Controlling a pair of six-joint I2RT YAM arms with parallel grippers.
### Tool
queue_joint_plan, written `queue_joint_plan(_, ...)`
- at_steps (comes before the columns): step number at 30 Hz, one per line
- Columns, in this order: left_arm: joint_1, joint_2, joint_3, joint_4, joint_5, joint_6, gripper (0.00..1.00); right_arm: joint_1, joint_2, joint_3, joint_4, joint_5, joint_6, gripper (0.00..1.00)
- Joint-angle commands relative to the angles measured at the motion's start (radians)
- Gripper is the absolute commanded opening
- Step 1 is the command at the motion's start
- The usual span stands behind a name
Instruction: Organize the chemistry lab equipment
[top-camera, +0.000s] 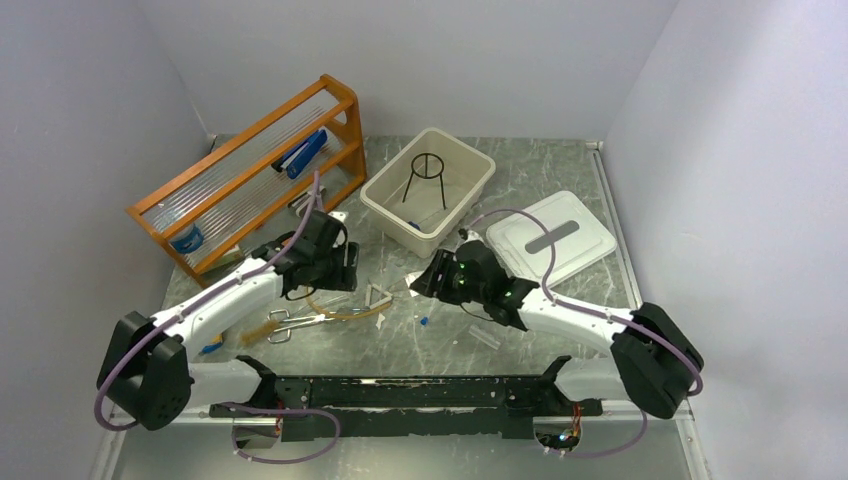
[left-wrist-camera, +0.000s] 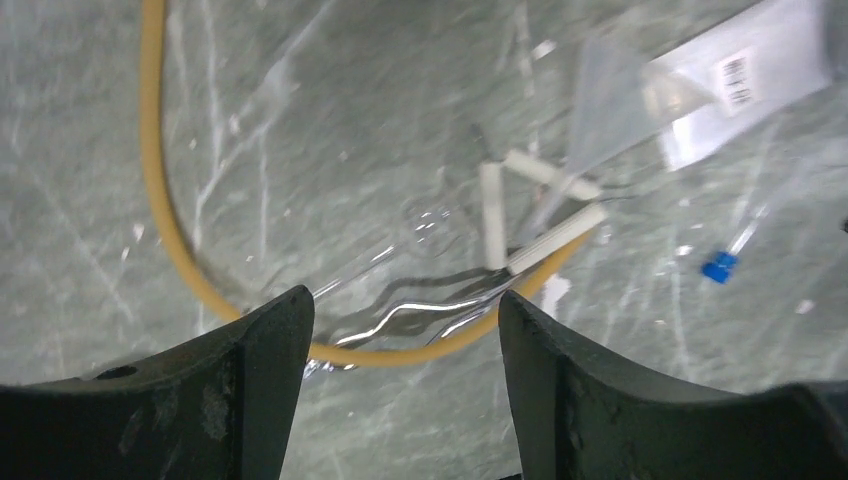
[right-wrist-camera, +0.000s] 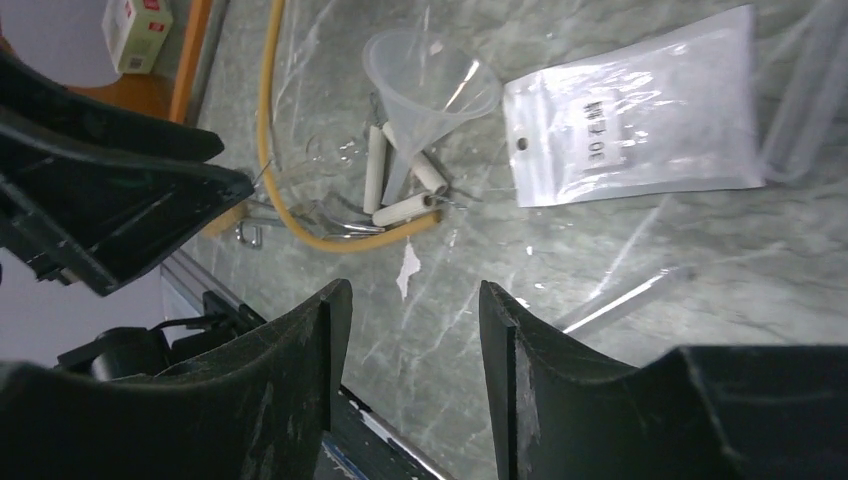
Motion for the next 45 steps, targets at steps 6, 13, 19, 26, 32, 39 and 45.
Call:
queue_joint_plan(6, -0.006, -0.051, -0.029, -0.156, -0.269, -0.189, 0.63, 0.136, 0.179, 0.124, 0.094, 0.108, -0.053, 0.48)
queue_joint_plan(13, 0.068, -0.041, -0.068, -0.079, -0.424, -0.271, 0.58, 0.178, 0.242, 0.188, 0.097, 0.092, -0.077, 0.47)
queue_joint_plan(19, 0.088, 0.097, -0.134, -0.009, -0.453, -0.34, 0.5, 0.188, 0.216, 0.188, 0.075, 0.103, -0.097, 0.47)
queue_joint_plan(26, 0.092, 0.081, -0.212, 0.093, -0.469, -0.379, 0.43, 0.188, 0.19, 0.195, 0.038, 0.132, -0.115, 0.46)
queue_joint_plan(32, 0.097, 0.087, -0.277, 0.177, -0.448, -0.38, 0.38, 0.188, 0.156, 0.19, 0.028, 0.145, -0.102, 0.46)
queue_joint_plan(39, 0.102, 0.078, -0.21, 0.15, -0.461, -0.334, 0.09, 0.188, 0.11, 0.212, -0.016, 0.189, -0.112, 0.45)
queue_joint_plan(45, 0.102, -0.006, -0.089, 0.051, -0.418, -0.26, 0.05, 0.188, 0.046, 0.215, -0.037, 0.223, -0.126, 0.46)
